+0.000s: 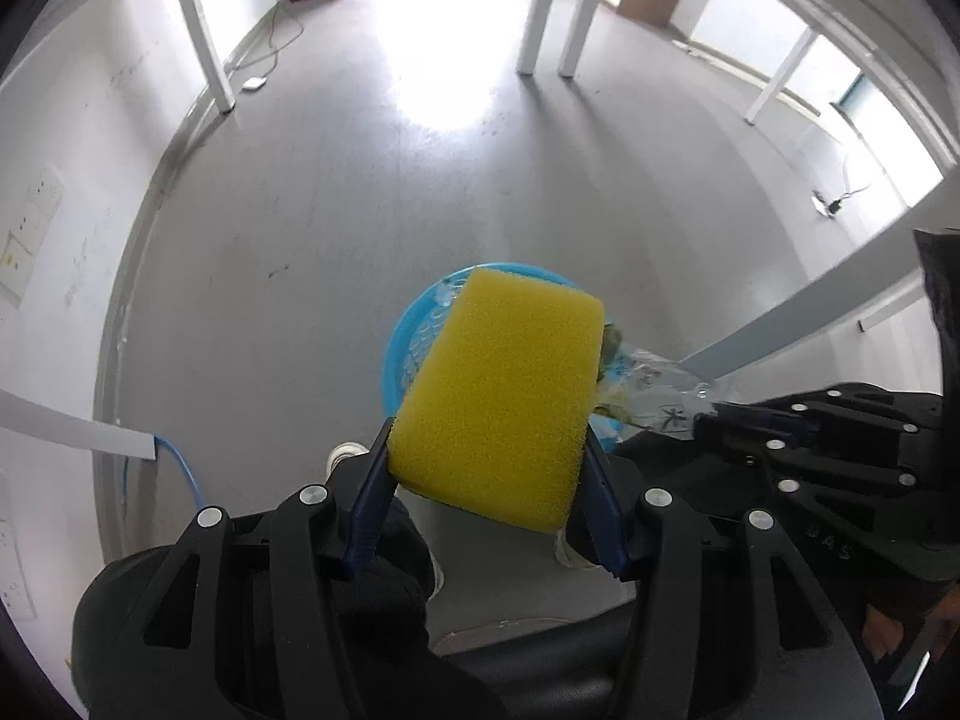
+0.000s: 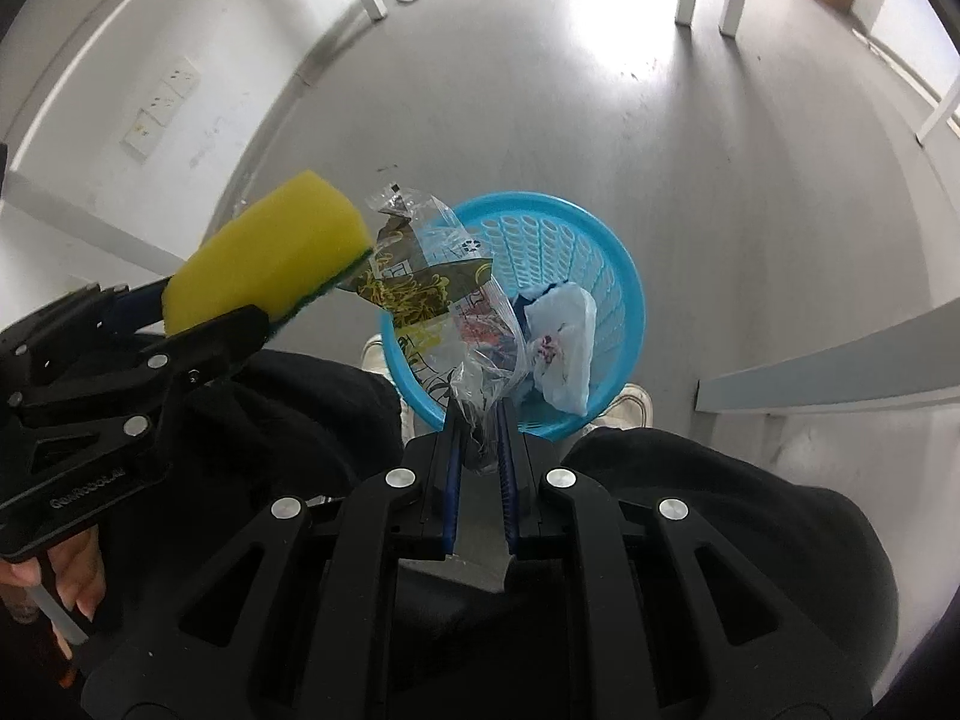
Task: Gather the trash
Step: 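Carry the yellow sponge and foil wrapper down over the blue wastebasket, then open the left gripper to drop the sponge while the right gripper releases the foil wrapper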
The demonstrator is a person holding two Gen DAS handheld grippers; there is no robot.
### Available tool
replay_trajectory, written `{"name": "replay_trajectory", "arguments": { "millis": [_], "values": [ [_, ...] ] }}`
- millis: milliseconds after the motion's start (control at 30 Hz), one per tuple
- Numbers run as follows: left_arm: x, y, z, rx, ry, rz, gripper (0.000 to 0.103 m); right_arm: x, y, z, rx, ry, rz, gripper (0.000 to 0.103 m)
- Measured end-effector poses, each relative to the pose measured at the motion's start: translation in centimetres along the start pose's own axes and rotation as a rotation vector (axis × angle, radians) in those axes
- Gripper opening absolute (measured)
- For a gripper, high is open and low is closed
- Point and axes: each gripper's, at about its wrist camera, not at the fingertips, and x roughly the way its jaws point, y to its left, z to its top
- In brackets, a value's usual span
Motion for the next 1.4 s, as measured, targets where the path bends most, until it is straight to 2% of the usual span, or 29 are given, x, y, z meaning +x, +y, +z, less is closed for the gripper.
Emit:
{"name": "replay_trajectory", "arguments": {
  "millis": [67, 233, 400, 600, 733, 767, 800, 833, 867, 1100, 1400],
  "values": [
    [1.0, 0.6, 0.2, -0.032, 0.026, 0.007, 0.055, 1.1, -0.1, 0.7, 0.021, 0.019, 0.001, 0.010],
    [2.2, 1.6, 0.7, -0.107, 0.061, -0.029, 0.055, 4.4, -0.1, 1.3, 0.013, 0.053, -0.027, 0.010],
    [4.4, 2.6, 1.2, -0.174, 0.101, -0.051, 0.055, 5.5, 0.2, 1.4, 0.013, 0.071, -0.035, 0.011],
    [6.5, 2.7, 2.0, -0.189, 0.138, -0.076, 0.055, 6.1, -0.5, 1.6, 0.037, 0.082, -0.022, 0.011],
    [7.0, 2.9, 2.4, -0.203, 0.133, -0.104, 0.057, 6.2, -0.8, 1.7, 0.052, 0.071, -0.020, 0.013],
    [7.0, 3.0, 2.5, -0.213, 0.125, -0.125, 0.061, 6.3, -1.0, 1.8, 0.061, 0.063, -0.021, 0.017],
    [7.1, 3.3, 2.5, -0.221, 0.120, -0.147, 0.077, 6.2, -1.2, 1.8, 0.073, 0.058, -0.021, 0.030],
    [7.0, 3.5, 2.4, -0.232, 0.105, -0.166, 0.084, 6.2, -1.4, 1.8, 0.081, 0.055, -0.016, 0.037],
    [6.8, 3.6, 2.4, -0.237, 0.087, -0.165, 0.086, 6.2, -1.4, 1.9, 0.086, 0.052, -0.011, 0.045],
    [6.3, 4.1, 1.7, -0.247, 0.095, -0.156, 0.085, 5.9, -1.3, 2.1, 0.085, 0.047, -0.011, 0.045],
    [4.8, 3.9, 2.4, -0.203, 0.059, -0.131, 0.084, 4.6, -0.1, 1.4, 0.047, 0.013, -0.010, 0.047]
  ]
}}
